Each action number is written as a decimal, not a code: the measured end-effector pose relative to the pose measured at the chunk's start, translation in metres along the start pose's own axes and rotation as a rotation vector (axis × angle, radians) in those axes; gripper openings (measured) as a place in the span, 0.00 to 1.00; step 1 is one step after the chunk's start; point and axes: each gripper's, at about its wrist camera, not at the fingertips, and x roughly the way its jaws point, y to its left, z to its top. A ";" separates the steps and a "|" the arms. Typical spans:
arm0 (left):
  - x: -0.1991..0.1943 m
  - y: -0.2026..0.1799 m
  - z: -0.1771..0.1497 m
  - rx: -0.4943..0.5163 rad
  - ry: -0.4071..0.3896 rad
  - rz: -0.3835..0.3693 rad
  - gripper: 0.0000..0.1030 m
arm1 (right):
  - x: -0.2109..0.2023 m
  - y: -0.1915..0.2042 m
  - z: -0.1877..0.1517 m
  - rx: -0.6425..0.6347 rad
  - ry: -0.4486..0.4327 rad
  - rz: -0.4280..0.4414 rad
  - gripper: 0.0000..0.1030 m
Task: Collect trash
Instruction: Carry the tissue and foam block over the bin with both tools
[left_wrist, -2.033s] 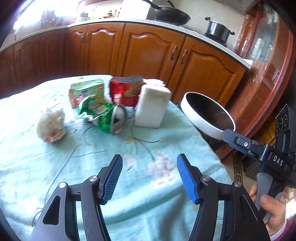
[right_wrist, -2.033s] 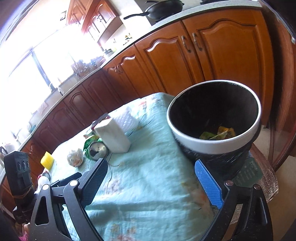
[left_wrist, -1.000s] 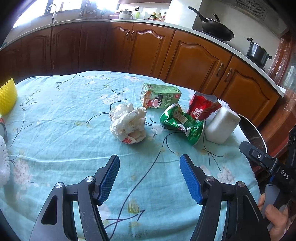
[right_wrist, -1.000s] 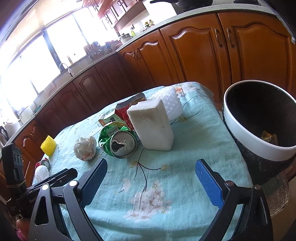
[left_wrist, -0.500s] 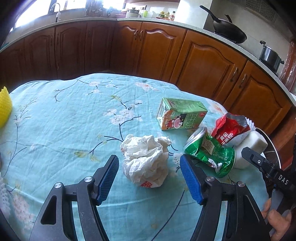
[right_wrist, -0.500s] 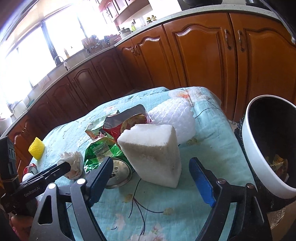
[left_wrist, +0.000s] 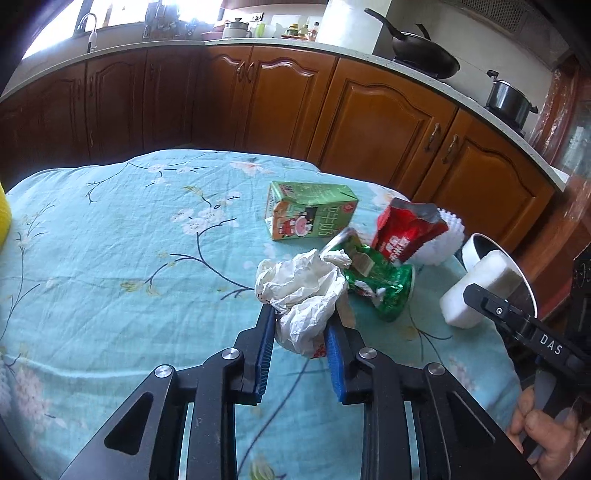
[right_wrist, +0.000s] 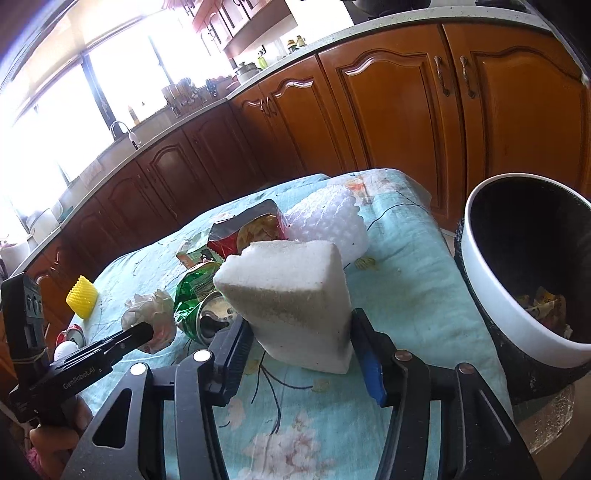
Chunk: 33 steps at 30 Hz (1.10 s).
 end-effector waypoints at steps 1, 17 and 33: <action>-0.006 -0.003 -0.003 0.003 -0.005 -0.010 0.24 | -0.004 -0.001 -0.002 0.001 -0.002 0.000 0.52; -0.027 -0.061 -0.017 0.087 -0.008 -0.129 0.24 | -0.056 -0.037 -0.011 0.045 -0.049 -0.022 0.52; 0.010 -0.137 -0.007 0.187 0.035 -0.206 0.24 | -0.095 -0.099 -0.007 0.119 -0.094 -0.101 0.52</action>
